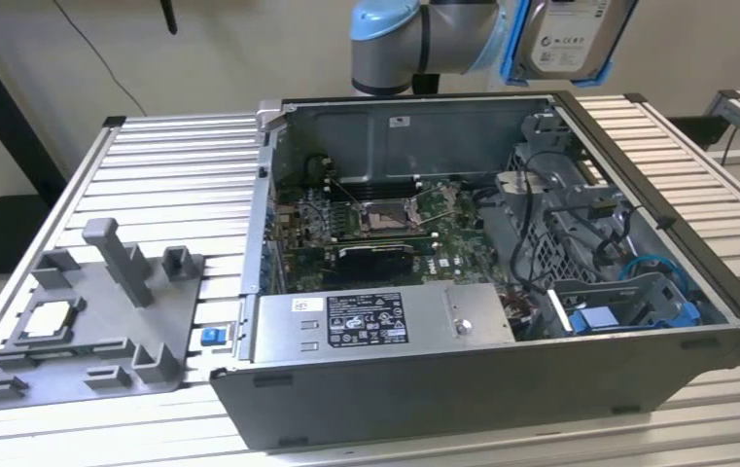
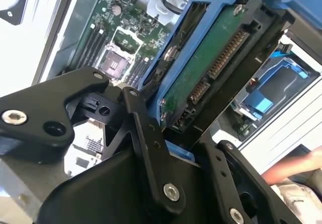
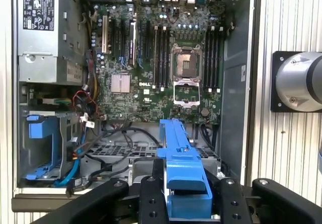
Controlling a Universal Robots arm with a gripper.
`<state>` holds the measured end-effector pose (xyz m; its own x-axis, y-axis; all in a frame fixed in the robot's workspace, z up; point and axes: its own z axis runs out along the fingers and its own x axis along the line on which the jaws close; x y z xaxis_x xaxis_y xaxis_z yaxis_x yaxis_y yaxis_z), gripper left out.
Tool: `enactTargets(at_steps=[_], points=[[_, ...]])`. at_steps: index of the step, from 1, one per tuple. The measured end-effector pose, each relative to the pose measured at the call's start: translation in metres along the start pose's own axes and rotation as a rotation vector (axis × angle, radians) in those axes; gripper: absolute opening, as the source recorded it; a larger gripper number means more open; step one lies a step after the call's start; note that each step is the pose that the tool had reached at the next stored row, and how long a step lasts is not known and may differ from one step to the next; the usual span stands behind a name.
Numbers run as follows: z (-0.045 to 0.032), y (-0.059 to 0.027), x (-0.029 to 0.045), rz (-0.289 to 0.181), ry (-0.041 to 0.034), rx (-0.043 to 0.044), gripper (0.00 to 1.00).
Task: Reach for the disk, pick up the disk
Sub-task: 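Pick up the disk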
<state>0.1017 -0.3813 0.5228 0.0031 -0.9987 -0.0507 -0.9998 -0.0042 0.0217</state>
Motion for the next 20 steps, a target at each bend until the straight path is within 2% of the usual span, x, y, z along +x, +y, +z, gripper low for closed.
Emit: enactTargets(at_steps=[12, 20], points=[[0.0002, 0.0001, 0.0239, 0.000, 0.0000, 0.0000, 0.00], [0.0004, 0.0000, 0.0446, 0.000, 0.0000, 0.0000, 0.00]])
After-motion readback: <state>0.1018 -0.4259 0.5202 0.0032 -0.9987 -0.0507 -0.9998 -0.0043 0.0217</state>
